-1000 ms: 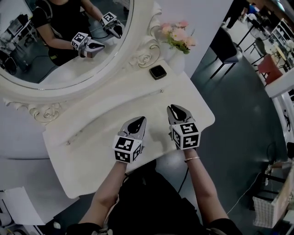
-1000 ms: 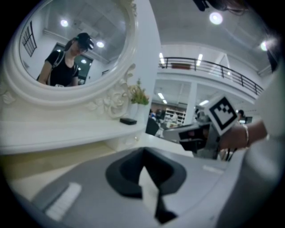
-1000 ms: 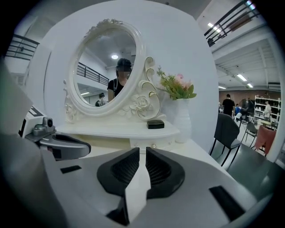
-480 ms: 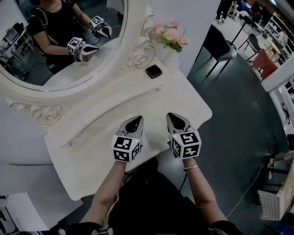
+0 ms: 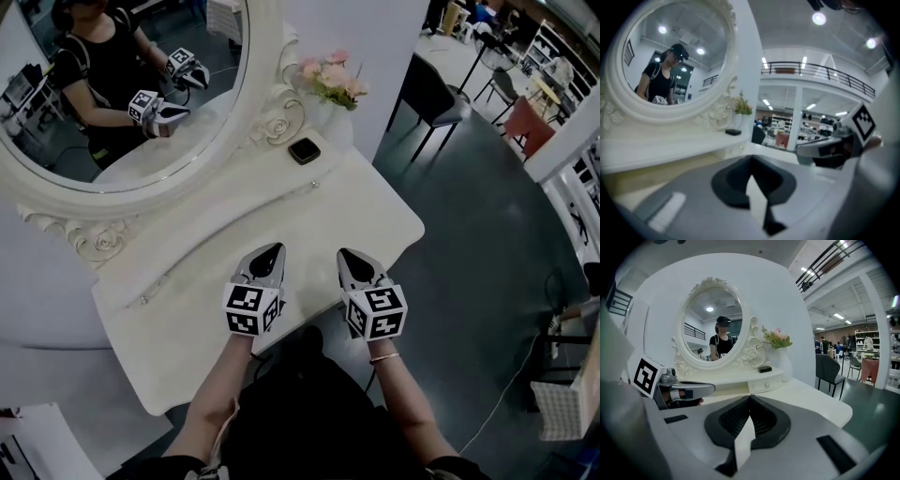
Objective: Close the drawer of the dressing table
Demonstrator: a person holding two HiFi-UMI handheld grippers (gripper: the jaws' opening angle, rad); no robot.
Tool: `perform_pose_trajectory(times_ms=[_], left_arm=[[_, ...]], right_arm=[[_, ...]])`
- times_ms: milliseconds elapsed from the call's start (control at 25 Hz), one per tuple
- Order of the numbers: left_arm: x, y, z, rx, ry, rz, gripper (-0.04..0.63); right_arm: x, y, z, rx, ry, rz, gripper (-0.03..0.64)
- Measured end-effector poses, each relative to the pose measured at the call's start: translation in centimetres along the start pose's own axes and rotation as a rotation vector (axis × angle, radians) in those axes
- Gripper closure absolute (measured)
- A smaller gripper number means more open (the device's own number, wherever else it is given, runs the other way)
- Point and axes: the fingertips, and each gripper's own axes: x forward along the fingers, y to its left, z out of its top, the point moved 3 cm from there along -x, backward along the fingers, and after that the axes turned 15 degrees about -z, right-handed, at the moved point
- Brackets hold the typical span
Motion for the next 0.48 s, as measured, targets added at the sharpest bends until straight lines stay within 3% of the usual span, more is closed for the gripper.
perform_pose_trajectory(times_ms=[480], left_arm=[[-1.0, -0.5, 0.2, 0.011, -0.012, -0.004, 0.591]], right_arm=[[-2.4, -0.4, -2.5, 0.026, 0.018, -0.04, 0.612]])
